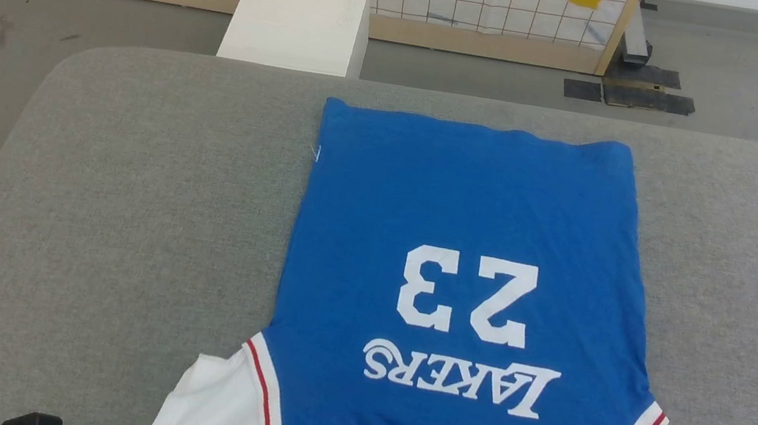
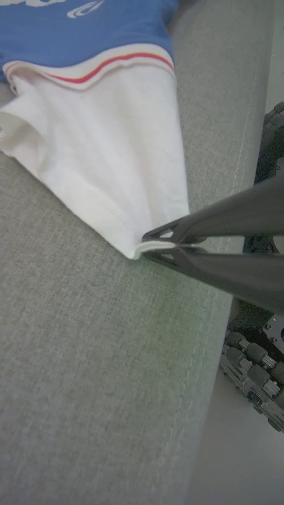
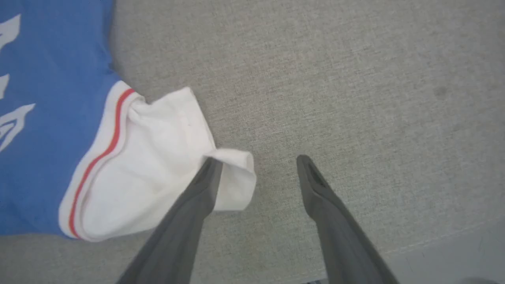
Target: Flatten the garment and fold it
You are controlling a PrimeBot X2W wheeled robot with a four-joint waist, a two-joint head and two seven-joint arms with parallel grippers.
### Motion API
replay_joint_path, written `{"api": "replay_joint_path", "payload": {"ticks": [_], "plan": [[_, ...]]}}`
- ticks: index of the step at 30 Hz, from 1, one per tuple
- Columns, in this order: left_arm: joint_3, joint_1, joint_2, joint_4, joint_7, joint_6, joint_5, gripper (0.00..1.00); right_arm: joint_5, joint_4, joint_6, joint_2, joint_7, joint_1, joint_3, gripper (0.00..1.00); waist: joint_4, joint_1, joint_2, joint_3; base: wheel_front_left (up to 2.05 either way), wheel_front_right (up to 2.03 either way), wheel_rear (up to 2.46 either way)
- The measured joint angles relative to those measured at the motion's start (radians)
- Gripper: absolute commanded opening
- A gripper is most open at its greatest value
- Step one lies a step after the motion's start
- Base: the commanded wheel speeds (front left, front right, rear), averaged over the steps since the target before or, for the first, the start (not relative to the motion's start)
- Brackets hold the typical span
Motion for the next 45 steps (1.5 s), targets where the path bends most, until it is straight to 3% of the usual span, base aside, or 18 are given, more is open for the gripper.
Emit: {"api": "replay_joint_path", "payload": {"ticks": [5,8,14,18,27,33,45], "plan": [[-0.003,-0.001,0.0,-0.016,0.0,0.0,0.0,0.0,0.012,-0.108,0.0,0.001,-0.196,-0.067,0.018,1.0,0.003,0.0,0.0,0.009,0.0,0.0,0.0],[-0.006,-0.01,-0.001,-0.023,-0.001,0.0,0.001,0.0,0.009,-0.103,0.0,0.0,-0.327,-0.163,0.048,1.0,0.005,0.0,0.0,0.022,0.0,0.0,0.0],[-0.015,-0.058,-0.003,-0.051,-0.003,0.0,0.022,0.0,-0.021,0.042,0.0,-0.016,-0.455,-0.381,0.143,1.0,0.017,0.0,0.0,0.066,0.0,0.0,0.0],[-0.021,-0.09,-0.005,-0.074,-0.01,0.0,0.033,0.0,-0.024,0.173,0.0,-0.089,-0.46,-0.558,0.184,1.0,0.033,0.0,0.0,0.108,0.0,0.0,0.0],[-0.049,-0.174,-0.028,-0.112,-0.034,-0.016,0.049,0.0,-0.044,0.444,0.0,-0.217,-0.343,-0.922,0.21,1.0,0.082,0.0001,0.0,0.237,0.0,0.0,0.0],[-0.063,-0.22,-0.045,-0.13,-0.054,-0.027,0.056,0.0,-0.092,0.561,0.0,-0.275,-0.175,-1.093,0.205,1.0,0.125,0.0001,0.0,0.337,0.0,0.0,0.0],[-0.084,-0.271,-0.079,-0.156,-0.102,-0.072,0.062,0.0,-0.213,0.604,0.0,-0.294,0.195,-1.201,0.143,1.0,0.209,0.0001,0.0,0.483,0.0,0.0,0.0]]}}
